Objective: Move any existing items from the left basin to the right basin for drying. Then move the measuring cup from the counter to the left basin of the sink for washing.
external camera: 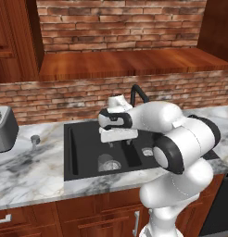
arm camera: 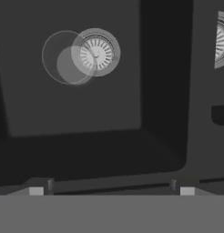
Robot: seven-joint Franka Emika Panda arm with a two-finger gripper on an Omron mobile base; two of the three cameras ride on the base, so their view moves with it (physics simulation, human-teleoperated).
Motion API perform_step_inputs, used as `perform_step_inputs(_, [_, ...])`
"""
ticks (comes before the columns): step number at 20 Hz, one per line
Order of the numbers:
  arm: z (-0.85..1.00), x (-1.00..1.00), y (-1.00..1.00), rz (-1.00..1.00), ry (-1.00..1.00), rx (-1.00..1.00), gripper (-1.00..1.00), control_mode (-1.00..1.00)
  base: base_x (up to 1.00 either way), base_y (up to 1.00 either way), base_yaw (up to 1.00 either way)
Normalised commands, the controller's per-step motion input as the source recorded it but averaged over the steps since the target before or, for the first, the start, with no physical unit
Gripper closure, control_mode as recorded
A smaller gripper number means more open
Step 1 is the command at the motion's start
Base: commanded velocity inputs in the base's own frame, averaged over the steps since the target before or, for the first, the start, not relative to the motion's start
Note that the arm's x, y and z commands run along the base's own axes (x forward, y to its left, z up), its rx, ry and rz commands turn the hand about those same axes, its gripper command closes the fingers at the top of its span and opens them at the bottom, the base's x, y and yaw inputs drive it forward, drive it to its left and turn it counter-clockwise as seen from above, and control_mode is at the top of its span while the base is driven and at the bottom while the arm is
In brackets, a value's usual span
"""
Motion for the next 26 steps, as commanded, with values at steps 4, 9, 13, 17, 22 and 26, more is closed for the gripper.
perform_step_inputs(4, [-0.29, 0.18, 0.01, -0.07, 0.00, -0.02, -1.00, -1.00, 0.00, 0.00, 0.00])
perform_step_inputs(9, [-0.31, 0.14, 0.00, -0.07, 0.00, -0.01, -1.00, -1.00, 0.00, 0.00, 0.00])
perform_step_inputs(13, [-0.27, 0.10, 0.01, -0.07, 0.00, -0.01, -1.00, -1.00, 0.00, 0.00, 0.00])
perform_step_inputs(17, [-0.28, 0.11, 0.02, -0.06, 0.00, -0.02, -1.00, -1.00, 0.00, 0.00, 0.00])
perform_step_inputs(22, [-0.29, 0.10, 0.03, -0.06, 0.00, -0.02, -1.00, -1.00, 0.00, 0.00, 0.00])
perform_step_inputs(26, [-0.23, 0.10, 0.03, -0.06, 0.00, -0.02, -1.00, -1.00, 0.00, 0.00, 0.00])
